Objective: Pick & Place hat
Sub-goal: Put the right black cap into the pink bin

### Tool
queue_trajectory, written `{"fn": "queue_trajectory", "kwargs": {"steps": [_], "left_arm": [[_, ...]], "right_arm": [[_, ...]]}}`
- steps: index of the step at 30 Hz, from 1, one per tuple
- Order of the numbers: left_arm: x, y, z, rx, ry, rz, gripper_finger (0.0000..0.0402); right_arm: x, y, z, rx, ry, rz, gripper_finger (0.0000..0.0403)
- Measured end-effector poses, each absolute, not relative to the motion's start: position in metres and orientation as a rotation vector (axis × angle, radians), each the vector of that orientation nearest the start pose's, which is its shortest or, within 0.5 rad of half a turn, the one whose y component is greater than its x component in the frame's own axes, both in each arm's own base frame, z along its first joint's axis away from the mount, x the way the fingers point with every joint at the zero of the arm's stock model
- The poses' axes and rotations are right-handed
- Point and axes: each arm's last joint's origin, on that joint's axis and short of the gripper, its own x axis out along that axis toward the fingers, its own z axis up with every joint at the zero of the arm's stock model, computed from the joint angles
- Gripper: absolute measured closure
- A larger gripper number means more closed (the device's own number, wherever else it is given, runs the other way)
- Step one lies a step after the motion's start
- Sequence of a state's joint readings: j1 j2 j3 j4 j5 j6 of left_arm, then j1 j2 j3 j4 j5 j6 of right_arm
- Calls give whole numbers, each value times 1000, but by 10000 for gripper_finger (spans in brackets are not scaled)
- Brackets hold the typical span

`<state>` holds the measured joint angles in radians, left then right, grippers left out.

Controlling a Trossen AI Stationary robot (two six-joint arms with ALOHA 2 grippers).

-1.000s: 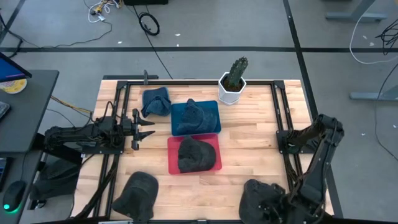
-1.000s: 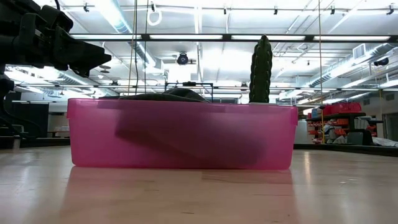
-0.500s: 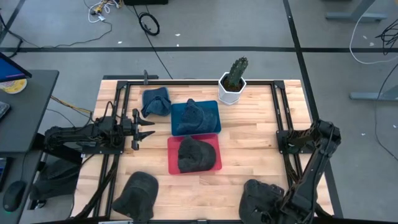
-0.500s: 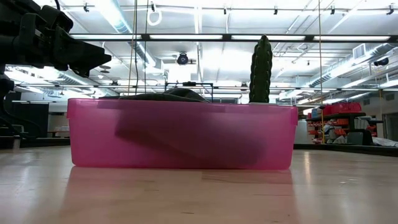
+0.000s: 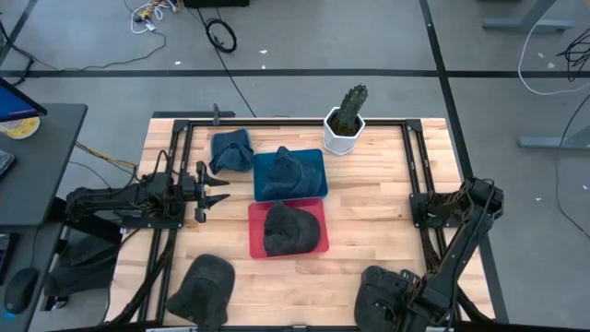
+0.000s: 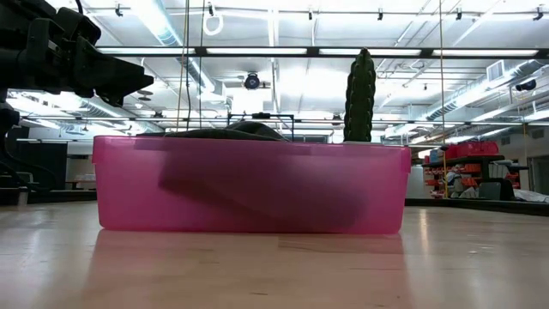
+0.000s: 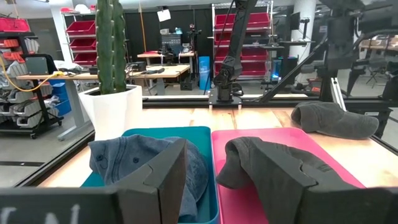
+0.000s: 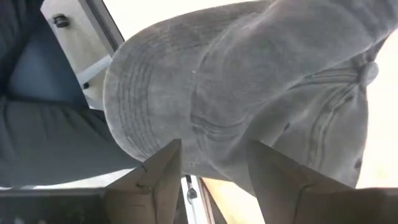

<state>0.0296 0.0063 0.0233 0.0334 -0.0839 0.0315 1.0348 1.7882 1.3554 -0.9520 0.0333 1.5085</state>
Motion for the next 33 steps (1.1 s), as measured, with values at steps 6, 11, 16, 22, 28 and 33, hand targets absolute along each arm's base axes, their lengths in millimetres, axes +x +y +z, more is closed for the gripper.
{"fn": "queue_trajectory", "kwargs": {"steps": [6,11,16,22,28,33], "left_arm": [[96,5,174,30,-49,114,223],[96,5,174,30,-49,115,223],[96,5,174,30,-48,115,223],[96,5,174,30,-49,114,223],[96,5,174,30,-49,115,223],[96,5,174,30,-49,114,223]], "right_arm": [[174,292,199,514,1441,-221,221],[175,285,182,515,1445,-226,224],[180,282,179,520,1457,-181,308],[196,280,191,458,1433,-87,389],[219,270,219,302,1386,-25,398],[240,254,246,114,1306,0,400]]}}
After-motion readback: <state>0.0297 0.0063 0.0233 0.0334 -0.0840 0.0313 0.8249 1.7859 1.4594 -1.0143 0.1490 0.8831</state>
